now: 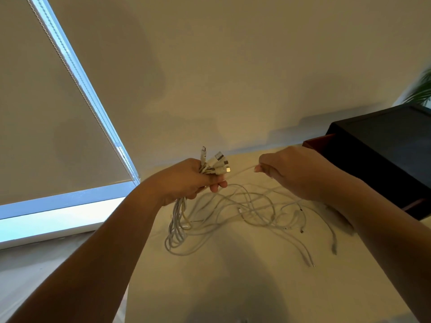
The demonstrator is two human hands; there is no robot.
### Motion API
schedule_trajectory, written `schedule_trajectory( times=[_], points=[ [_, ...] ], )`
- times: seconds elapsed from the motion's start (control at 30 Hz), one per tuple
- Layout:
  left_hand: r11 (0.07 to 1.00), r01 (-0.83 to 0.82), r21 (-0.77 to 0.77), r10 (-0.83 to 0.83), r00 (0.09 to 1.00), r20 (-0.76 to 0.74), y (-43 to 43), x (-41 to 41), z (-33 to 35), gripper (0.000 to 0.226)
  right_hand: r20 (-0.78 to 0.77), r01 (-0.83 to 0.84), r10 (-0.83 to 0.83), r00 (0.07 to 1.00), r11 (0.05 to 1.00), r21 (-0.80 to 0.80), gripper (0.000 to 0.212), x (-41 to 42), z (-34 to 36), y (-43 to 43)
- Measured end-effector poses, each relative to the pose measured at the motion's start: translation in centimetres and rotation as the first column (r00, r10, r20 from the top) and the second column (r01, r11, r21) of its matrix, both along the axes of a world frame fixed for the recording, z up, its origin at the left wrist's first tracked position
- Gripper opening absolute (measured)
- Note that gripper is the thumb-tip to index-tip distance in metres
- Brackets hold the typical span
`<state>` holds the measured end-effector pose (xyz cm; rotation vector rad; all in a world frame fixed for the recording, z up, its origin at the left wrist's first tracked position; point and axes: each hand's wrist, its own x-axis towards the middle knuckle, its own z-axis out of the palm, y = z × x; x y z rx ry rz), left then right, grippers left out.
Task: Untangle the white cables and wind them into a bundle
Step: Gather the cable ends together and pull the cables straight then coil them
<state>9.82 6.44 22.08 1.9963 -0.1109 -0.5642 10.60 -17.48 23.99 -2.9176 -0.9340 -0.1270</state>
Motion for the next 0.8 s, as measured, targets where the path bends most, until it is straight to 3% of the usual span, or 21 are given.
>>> schedule_trajectory(
  times=[0.27, 0.4, 0.5, 0.63, 0.73, 0.8],
  points=[
    [0.942, -0.085, 0.326, 0.017, 0.979, 0.204, -0.4, 0.4, -2.0, 0.027, 0.066, -0.068, 0.083, 0.994, 0.977, -0.204, 0.039, -0.3, 1.1, 0.2],
    [0.914, -0.143, 0.38, 0.057, 0.972, 0.229, 0.4, 0.4, -3.0, 0.033, 0.06, -0.081, 0.096, 0.994, 0.972, -0.22, 0.04, -0.3, 1.1, 0.3],
    [0.936, -0.157, 0.314, 0.093, 0.973, 0.211, 0.9, 0.5, -2.7, 0.034, 0.079, -0.07, 0.089, 0.993, 0.974, -0.214, 0.049, 0.0, 1.0, 0.1],
    [0.974, -0.185, 0.134, 0.166, 0.976, 0.143, 1.4, 0.0, -1.3, 0.019, 0.054, -0.029, 0.036, 0.998, 0.992, -0.126, 0.069, 0.4, 1.3, -0.5],
    [0.989, -0.147, 0.001, 0.147, 0.987, 0.06, 0.8, -0.3, -0.5, 0.018, -0.032, -0.024, 0.021, 0.999, 0.994, -0.105, 0.043, 0.1, 1.1, 0.0],
    [0.995, -0.093, -0.028, 0.095, 0.994, 0.058, -0.1, -0.4, 0.1, 0.022, -0.054, -0.02, 0.015, 0.998, 0.996, -0.088, 0.038, 0.0, 0.8, 0.7]
  ],
)
